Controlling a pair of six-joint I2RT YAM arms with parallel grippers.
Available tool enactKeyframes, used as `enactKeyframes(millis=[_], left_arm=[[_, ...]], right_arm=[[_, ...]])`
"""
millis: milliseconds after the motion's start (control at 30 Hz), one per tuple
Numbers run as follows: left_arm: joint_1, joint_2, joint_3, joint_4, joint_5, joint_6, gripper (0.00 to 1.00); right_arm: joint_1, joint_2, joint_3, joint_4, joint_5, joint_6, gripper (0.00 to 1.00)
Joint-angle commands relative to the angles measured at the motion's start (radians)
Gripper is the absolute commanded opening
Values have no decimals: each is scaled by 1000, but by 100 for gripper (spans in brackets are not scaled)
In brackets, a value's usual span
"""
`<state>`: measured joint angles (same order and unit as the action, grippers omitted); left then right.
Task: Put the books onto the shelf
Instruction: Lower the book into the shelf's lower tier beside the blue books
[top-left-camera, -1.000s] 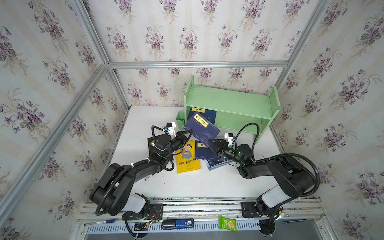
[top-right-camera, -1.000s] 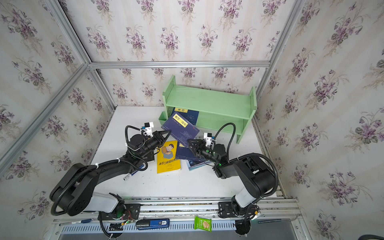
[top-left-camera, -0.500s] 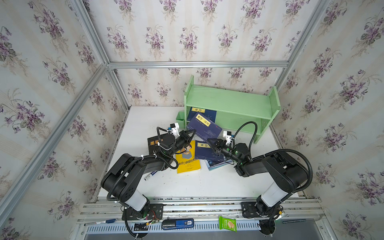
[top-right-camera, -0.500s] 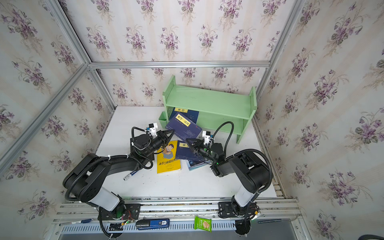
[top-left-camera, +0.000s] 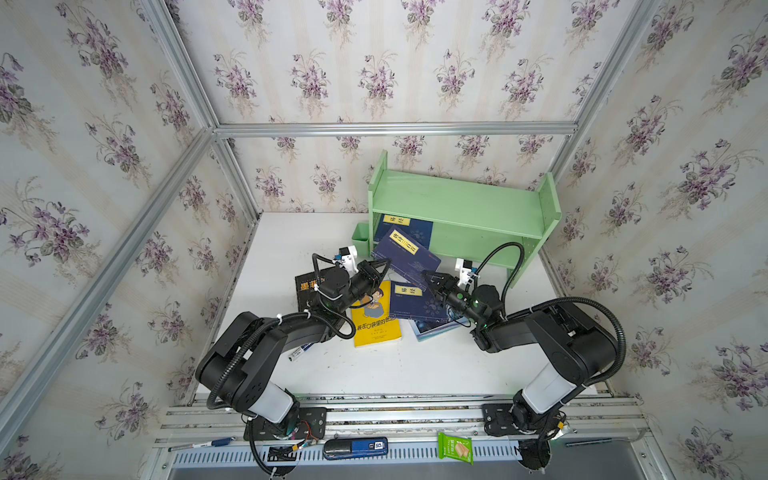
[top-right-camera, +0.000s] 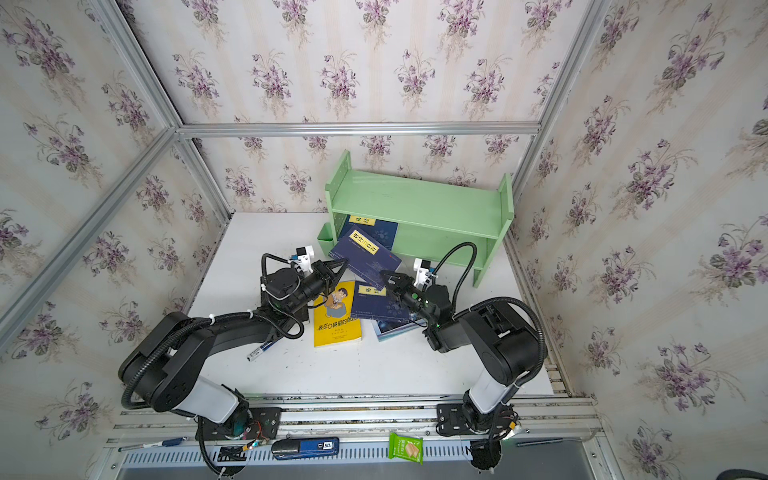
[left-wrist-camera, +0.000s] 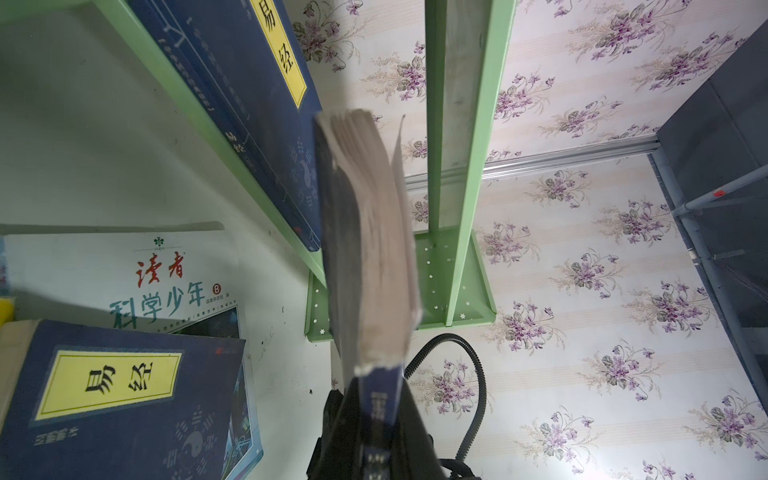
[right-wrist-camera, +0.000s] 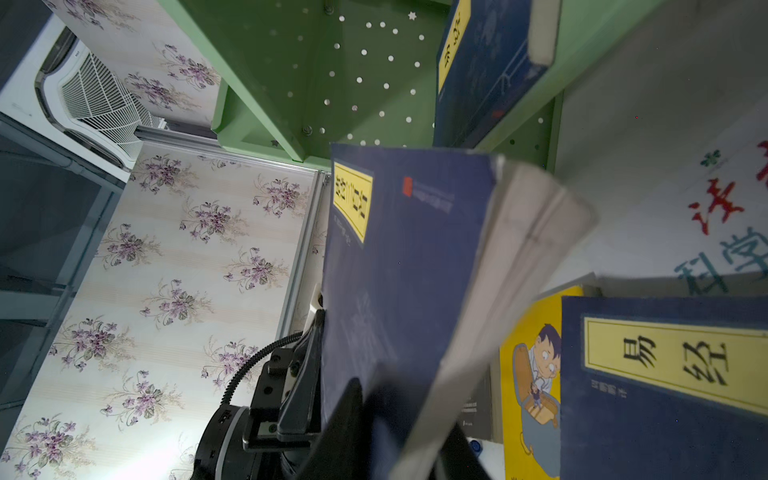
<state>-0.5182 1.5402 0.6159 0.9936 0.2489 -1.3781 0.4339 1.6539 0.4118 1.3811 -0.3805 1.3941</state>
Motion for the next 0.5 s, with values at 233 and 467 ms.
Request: enactKeyframes(millis=[233,467], left_arm=[[-2,5,68,-39,21,-9,17],[-1,56,128,-84,28,-17,22]], right_arm=[[-32,-132,78,-247,17,-174,8],[-70,-156,181,-421,-20,-249,7]])
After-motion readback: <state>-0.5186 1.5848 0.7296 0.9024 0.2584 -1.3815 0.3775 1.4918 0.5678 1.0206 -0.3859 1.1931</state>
